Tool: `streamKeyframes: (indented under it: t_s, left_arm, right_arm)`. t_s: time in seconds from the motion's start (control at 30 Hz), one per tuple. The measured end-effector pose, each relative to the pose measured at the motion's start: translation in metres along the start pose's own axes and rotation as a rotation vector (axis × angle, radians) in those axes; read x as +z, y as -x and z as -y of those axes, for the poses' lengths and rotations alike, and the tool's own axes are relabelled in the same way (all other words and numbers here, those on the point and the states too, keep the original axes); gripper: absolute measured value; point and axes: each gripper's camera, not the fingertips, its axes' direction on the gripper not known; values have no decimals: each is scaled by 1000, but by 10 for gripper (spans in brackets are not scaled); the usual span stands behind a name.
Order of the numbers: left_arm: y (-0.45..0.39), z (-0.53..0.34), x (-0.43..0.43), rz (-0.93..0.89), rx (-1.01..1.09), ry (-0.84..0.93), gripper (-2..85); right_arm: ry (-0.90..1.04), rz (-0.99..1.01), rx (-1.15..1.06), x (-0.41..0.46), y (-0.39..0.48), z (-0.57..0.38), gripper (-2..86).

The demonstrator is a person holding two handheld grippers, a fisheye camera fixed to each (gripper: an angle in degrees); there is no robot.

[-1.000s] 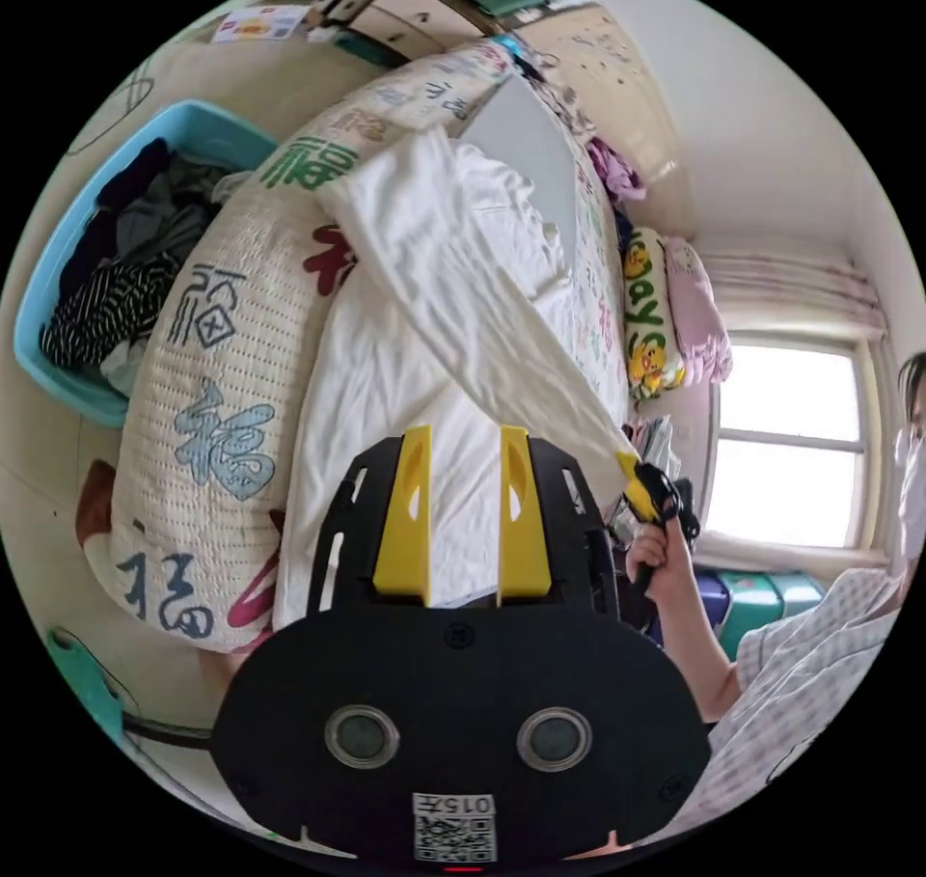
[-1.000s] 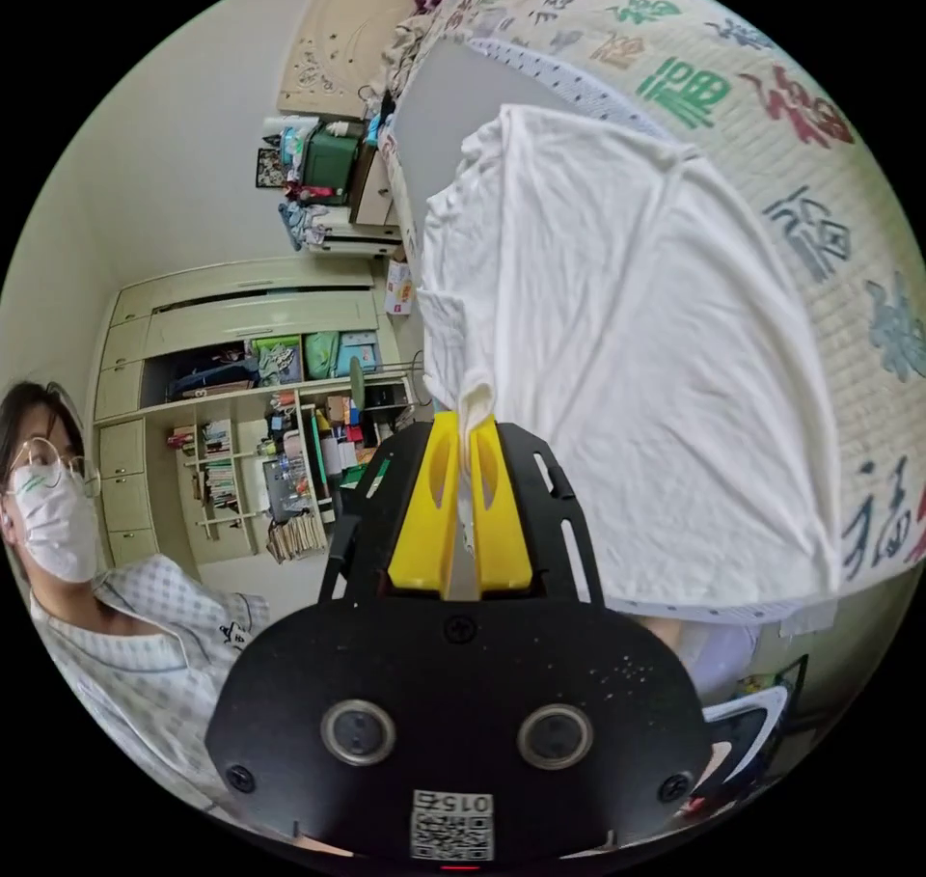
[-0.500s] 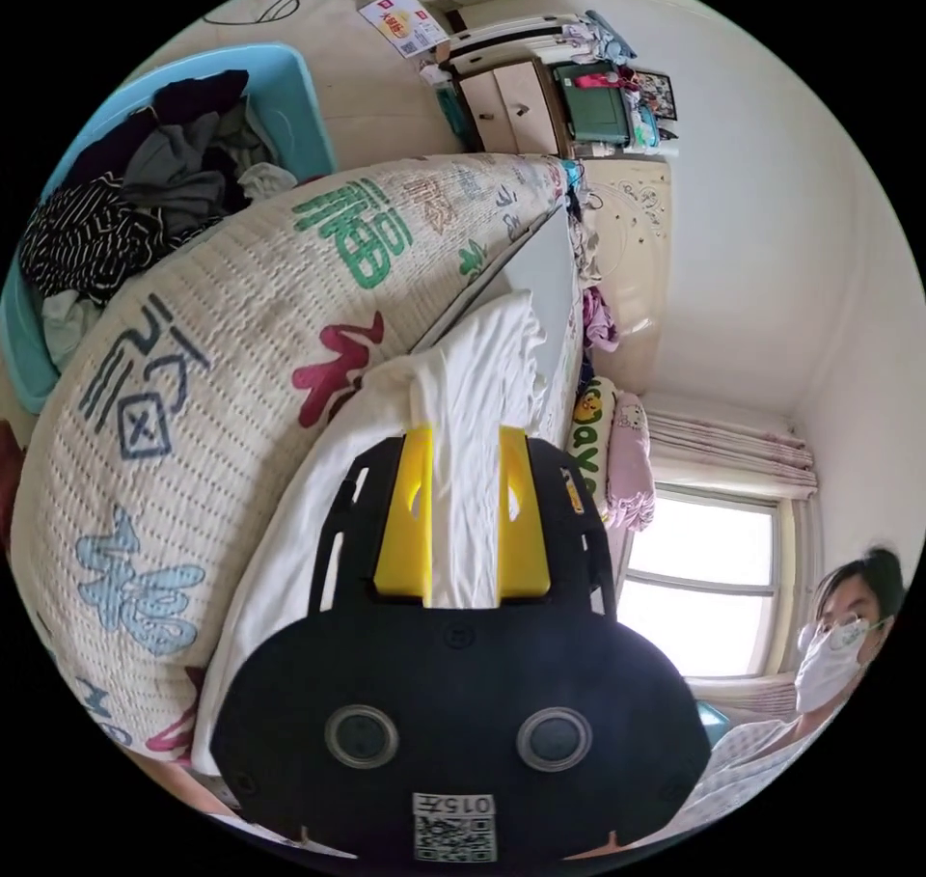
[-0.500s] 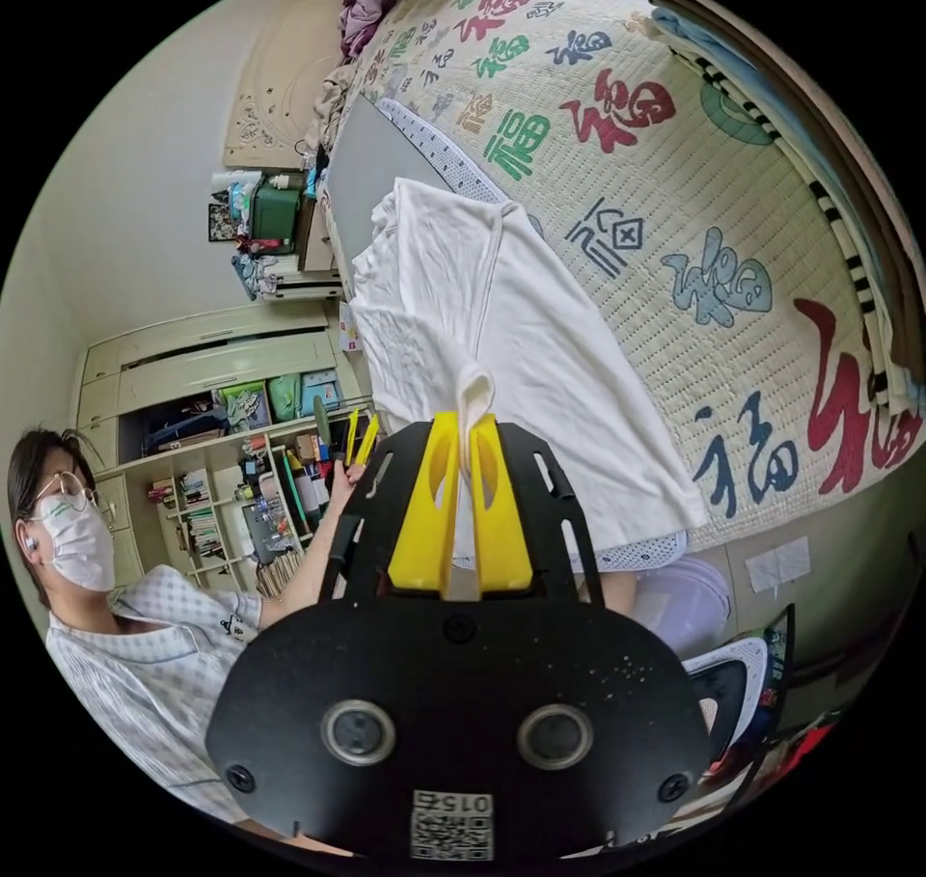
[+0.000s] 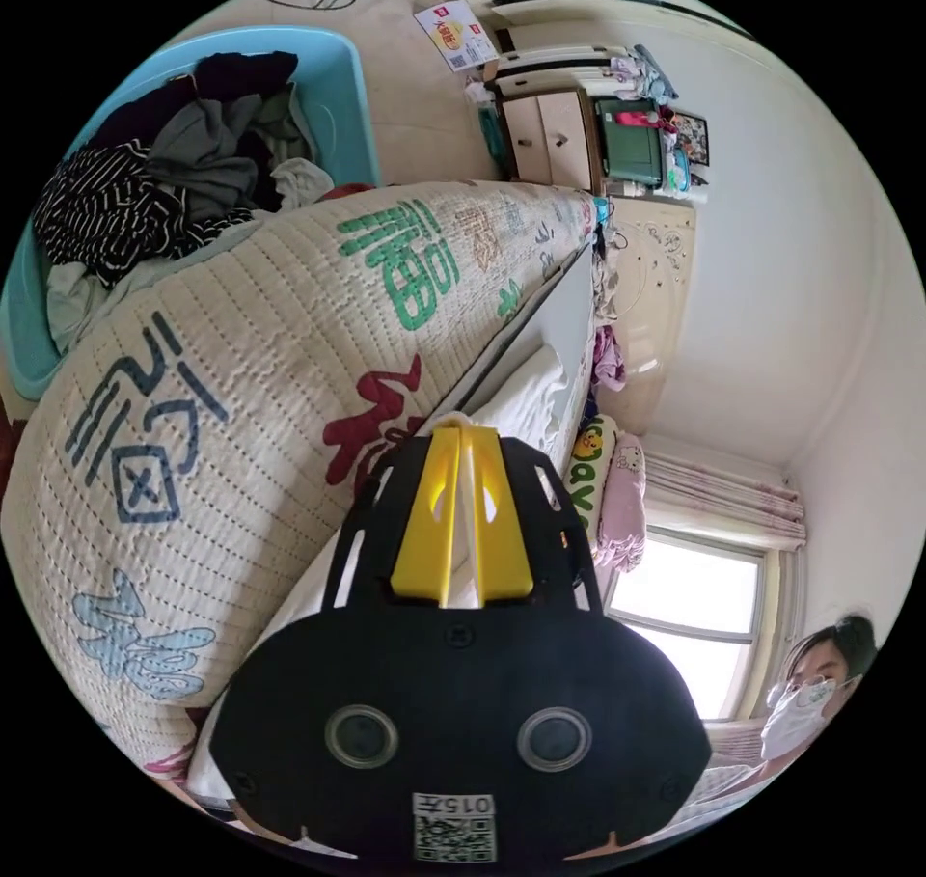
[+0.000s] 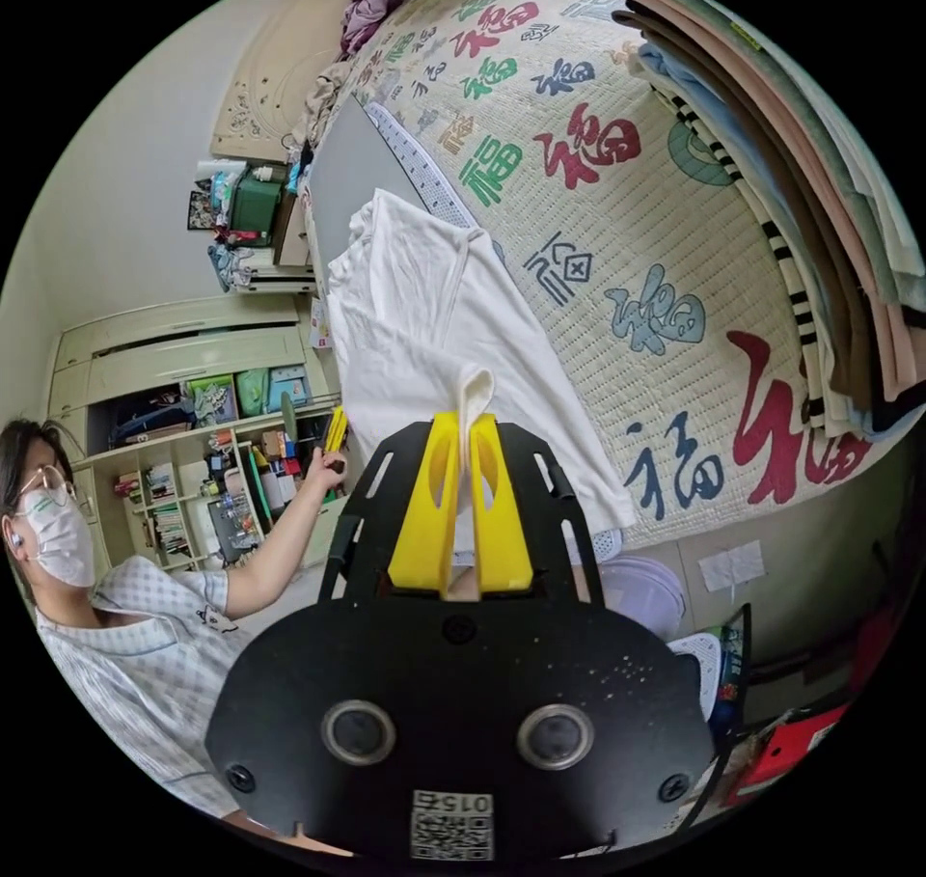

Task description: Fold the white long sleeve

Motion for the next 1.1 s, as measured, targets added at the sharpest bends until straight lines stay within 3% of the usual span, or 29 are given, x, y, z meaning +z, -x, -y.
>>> streamKeyframes:
  t_s: [0.33,0.57,0.8,1.0,1.1]
  left_arm:
    - [-2,16,13,68,18,47,11]
    - [-38,6,-3,165,167,89,11]
    - [-79,-48,59,240,407,370,12]
    - [-71,-38,95,290,341,322,8]
    - [-67,-32,109,375,351,381,-2]
  right_arm:
    - [147,-167,67,64,-33,24,14]
    - [110,-187,126,39,-44,26,53]
    - [210,-174,56,75,-13,54,80]
    - [237,-245,37,72,-1,73,61]
    - [268,-280,19,64,5,83,60]
